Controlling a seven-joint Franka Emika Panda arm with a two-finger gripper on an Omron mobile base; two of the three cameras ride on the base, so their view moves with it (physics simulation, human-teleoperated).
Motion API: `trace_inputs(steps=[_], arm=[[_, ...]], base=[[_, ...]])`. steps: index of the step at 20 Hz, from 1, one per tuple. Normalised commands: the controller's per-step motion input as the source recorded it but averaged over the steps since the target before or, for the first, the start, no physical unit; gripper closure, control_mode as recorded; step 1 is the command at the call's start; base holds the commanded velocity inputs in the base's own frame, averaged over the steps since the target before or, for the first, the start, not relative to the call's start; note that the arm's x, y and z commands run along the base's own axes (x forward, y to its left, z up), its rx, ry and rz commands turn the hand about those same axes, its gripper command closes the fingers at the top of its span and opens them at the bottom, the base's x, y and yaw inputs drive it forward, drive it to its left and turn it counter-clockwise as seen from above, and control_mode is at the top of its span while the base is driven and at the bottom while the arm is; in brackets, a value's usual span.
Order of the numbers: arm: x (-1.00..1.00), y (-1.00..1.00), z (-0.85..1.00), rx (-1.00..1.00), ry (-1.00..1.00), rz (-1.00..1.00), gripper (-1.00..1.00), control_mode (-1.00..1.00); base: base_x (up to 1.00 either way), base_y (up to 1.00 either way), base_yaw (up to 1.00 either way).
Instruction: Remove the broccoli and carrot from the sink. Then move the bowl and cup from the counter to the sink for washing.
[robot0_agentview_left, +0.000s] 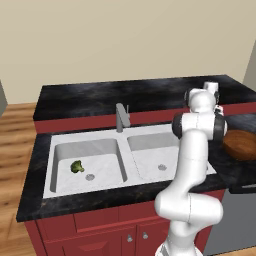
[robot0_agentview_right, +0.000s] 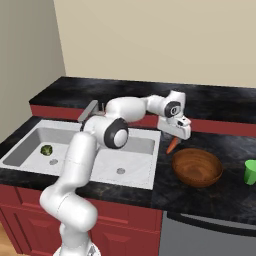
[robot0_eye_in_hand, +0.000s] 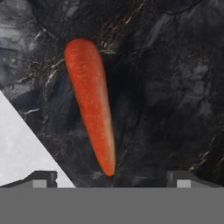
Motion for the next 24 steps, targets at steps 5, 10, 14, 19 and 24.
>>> trace_inputs(steps=[5,10,14,19,24], arm=[[-0.29,0.35,0.13,-0.09,-0.24,0.00,-1.00,-1.00],[-0.35,0.32,0.11,-0.13,-0.27,0.00,-1.00,-1.00],[-0.31,0.31,0.10,-0.13,-0.16,0.00,-1.00,-1.00],[-0.18,0.27,0.28,-0.04,0.02,0.00,-1.00,-1.00],[-0.19,0.22,0.32,0.00,0.13,0.00,-1.00,-1.00]], base=[[0.00,0.00,0.00],[0.00,0.00,0.00],[0.00,0.00,0.00],[0.00,0.00,0.00],[0.00,0.00,0.00]])
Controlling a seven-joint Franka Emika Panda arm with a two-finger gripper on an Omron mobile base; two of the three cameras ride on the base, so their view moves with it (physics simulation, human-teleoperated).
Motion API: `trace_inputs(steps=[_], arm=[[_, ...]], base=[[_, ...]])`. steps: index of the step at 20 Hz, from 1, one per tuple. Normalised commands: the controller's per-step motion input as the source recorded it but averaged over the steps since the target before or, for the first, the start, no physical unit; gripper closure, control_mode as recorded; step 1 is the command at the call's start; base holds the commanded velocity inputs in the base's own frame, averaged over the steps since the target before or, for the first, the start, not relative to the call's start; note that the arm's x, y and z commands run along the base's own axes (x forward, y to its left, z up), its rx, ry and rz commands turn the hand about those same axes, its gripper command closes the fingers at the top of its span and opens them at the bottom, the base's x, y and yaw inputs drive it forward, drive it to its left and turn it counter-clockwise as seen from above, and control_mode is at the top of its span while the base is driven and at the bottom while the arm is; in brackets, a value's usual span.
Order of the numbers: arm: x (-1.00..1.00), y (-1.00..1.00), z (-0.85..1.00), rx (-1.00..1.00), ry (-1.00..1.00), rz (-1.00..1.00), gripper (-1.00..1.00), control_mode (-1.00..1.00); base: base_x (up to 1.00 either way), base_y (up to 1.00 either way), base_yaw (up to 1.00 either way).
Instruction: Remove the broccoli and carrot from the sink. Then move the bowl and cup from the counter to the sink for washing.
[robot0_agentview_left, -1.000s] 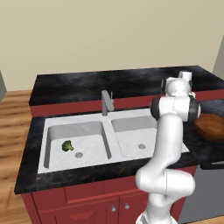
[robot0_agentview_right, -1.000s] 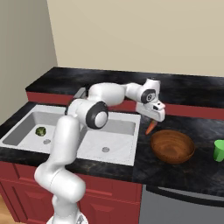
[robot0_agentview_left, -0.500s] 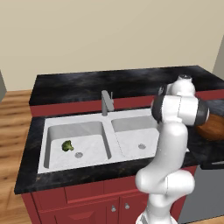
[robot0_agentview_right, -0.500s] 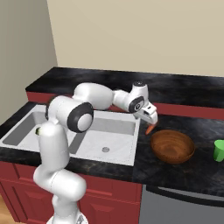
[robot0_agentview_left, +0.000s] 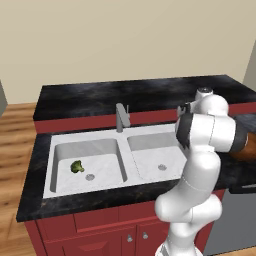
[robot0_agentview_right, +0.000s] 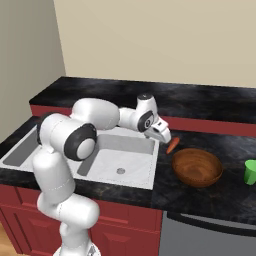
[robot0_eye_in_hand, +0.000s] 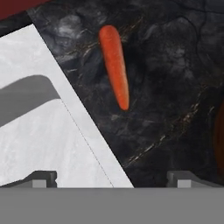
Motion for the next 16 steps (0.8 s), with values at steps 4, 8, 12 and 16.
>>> trace_inputs(steps=[4,8,12,16], arm=[[-0.24,0.21,0.27,0.00,0.14,0.00,-1.00,-1.00],[-0.32,0.22,0.20,0.00,0.01,0.00,-1.00,-1.00],[-0.32,0.29,0.07,0.00,0.00,0.00,-1.00,-1.00],[-0.30,0.31,0.01,0.00,0.00,0.00,-1.00,-1.00]], base=[[0.00,0.00,0.00],[0.00,0.00,0.00],[0.00,0.00,0.00],[0.00,0.00,0.00]])
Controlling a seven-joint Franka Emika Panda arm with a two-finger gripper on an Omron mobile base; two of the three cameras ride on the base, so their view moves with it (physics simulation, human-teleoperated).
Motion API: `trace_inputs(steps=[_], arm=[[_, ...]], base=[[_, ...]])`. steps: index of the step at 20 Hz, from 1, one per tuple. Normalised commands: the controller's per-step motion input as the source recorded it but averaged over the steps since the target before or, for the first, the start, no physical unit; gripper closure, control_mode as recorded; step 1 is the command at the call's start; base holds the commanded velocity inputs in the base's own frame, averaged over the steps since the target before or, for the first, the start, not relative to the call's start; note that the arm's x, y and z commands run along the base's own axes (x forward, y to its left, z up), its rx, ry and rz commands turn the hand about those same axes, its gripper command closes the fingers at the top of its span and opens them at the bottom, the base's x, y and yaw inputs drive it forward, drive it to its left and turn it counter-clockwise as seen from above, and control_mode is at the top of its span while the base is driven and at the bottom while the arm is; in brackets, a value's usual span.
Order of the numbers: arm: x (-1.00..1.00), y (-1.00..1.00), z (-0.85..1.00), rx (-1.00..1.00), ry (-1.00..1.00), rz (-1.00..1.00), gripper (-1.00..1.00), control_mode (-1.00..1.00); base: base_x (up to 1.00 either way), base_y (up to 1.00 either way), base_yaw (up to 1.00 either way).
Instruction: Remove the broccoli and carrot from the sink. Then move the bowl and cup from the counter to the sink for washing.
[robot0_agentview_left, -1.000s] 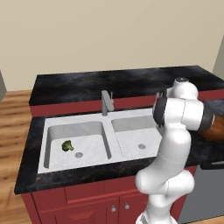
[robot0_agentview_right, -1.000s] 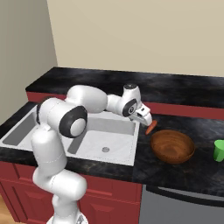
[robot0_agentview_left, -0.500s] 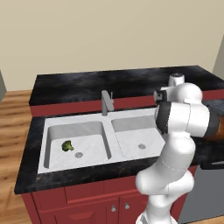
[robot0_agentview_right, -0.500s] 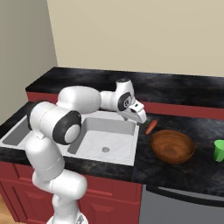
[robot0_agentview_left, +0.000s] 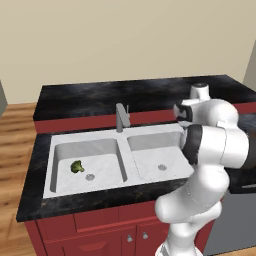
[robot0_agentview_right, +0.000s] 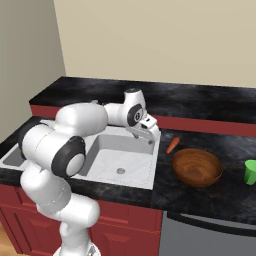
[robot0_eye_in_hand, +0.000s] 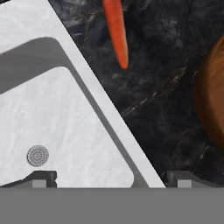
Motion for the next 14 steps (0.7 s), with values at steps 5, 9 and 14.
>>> trace_inputs(steps=[5,9,14], arm=[[-0.27,0.32,0.02,0.00,0.00,0.00,-1.00,-1.00],[-0.26,0.30,0.03,0.00,0.00,0.02,-1.00,-1.00],[-0.28,0.28,0.04,0.00,0.00,0.07,-1.00,-1.00]], base=[[0.00,0.00,0.00],[0.00,0.00,0.00],[0.00,0.00,0.00]])
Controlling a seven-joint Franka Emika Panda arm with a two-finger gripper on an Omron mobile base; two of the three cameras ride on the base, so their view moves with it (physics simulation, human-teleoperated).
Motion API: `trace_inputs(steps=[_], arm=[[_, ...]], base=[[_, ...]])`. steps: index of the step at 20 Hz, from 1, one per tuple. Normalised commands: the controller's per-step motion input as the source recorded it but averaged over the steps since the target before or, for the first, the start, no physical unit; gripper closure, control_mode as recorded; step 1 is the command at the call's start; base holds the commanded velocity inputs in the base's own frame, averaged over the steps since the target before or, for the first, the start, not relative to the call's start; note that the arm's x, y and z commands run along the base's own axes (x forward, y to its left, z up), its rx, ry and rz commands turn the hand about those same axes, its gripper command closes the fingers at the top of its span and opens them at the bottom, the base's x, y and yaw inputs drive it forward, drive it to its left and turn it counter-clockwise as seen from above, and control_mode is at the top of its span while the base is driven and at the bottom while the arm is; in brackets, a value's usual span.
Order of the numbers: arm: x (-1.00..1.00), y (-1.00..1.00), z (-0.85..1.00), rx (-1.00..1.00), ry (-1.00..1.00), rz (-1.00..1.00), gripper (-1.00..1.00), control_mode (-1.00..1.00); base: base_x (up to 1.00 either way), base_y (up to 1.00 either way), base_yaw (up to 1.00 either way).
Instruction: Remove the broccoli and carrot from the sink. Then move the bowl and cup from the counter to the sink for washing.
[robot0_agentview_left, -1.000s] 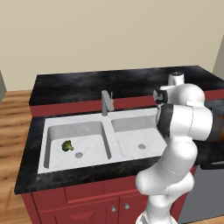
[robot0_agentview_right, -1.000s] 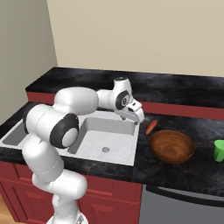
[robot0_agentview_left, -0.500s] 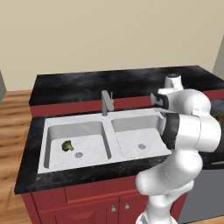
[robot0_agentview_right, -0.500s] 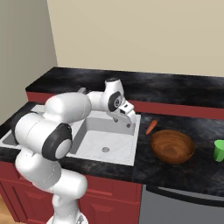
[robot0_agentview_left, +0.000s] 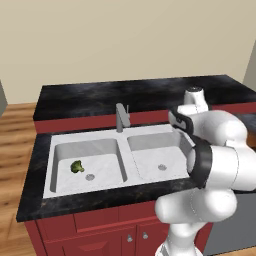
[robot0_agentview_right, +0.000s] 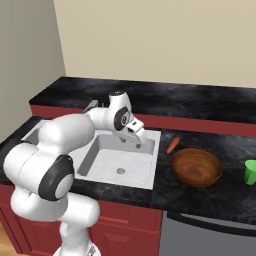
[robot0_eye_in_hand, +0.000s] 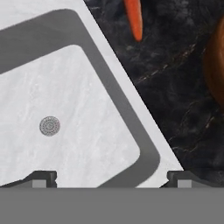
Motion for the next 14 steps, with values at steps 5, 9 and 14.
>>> trace_inputs(steps=[5,9,14], arm=[[-0.27,0.29,0.05,0.00,0.05,0.09,-1.00,-1.00],[-0.26,0.28,0.06,0.00,0.05,0.11,-1.00,-1.00],[-0.26,0.31,0.05,0.00,0.03,0.13,-1.00,-1.00]], base=[[0.00,0.00,0.00],[0.00,0.00,0.00],[0.00,0.00,0.00]])
